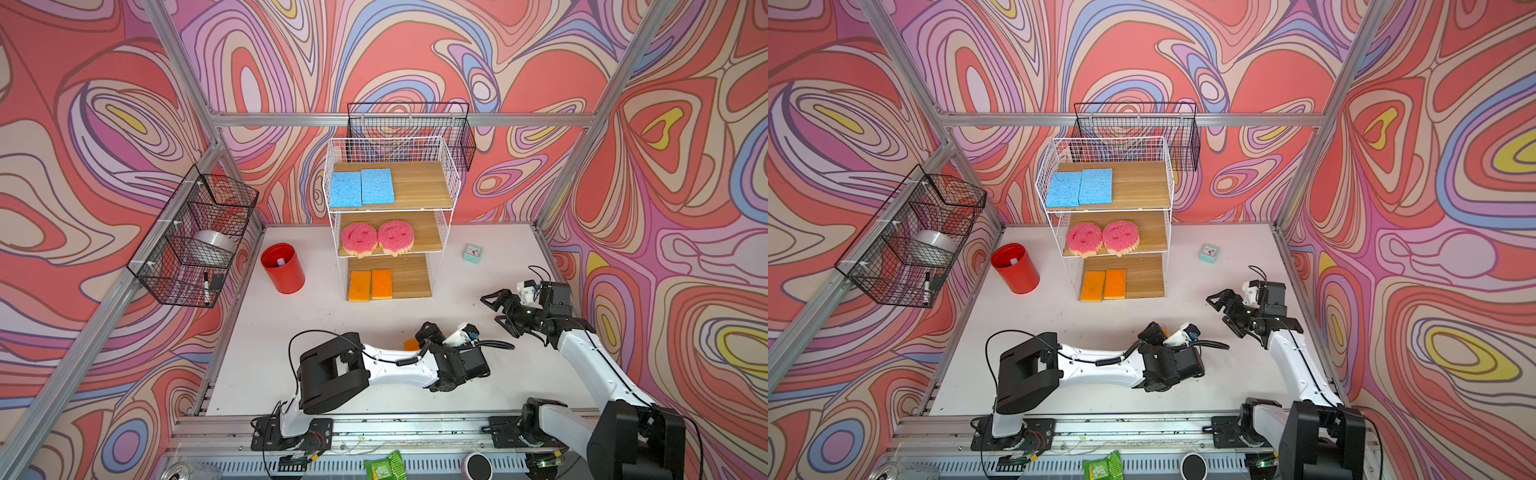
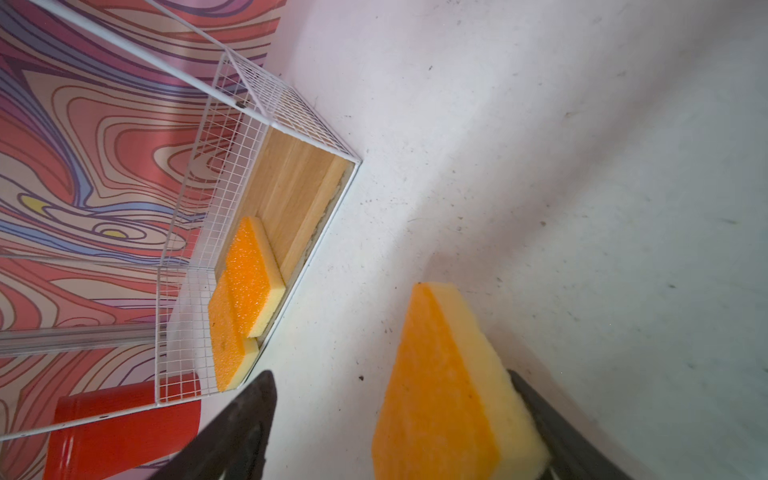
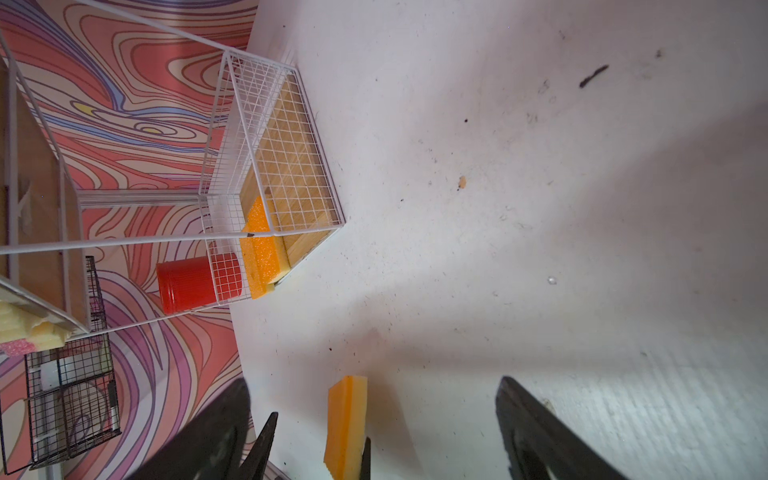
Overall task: Place and organize the cleaning sponges onto the shelf
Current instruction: 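Turn the sponge over with the left gripper and lay it orange side up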
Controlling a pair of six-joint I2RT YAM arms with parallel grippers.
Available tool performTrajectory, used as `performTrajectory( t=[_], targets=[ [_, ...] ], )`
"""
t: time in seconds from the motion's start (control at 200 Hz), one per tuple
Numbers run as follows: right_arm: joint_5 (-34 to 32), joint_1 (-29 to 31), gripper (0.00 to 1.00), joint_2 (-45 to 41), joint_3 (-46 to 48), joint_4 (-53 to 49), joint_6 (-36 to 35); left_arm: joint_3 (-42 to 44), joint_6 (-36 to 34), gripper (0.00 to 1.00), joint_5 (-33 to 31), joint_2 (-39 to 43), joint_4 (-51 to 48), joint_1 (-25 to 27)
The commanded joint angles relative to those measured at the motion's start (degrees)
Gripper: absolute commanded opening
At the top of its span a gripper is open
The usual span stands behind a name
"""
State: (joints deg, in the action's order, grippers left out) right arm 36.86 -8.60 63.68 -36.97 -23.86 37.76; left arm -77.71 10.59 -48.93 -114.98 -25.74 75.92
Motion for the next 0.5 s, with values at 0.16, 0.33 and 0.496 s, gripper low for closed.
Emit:
performTrajectory(
  t=[0.16,0.33,0.496],
  targets=[
    [-0.39,-0.23,0.97,1.80,-2.46,-1.53,-3.16,-2.01,-0.48,1.00,17.11,3.35,-1.38,0.08],
    [-2.42,0.17,0.97,2.78,-3.32,-4.08,-5.96,2.43,1.81,1.00,26.63,10.51,0.66,-1.24],
    [-5.47,5.79,0.93,3.67,-4.34,-5.99,-7.35,11.99,7.94,0.95,29.86,20.65,4.98,-3.09]
  ],
)
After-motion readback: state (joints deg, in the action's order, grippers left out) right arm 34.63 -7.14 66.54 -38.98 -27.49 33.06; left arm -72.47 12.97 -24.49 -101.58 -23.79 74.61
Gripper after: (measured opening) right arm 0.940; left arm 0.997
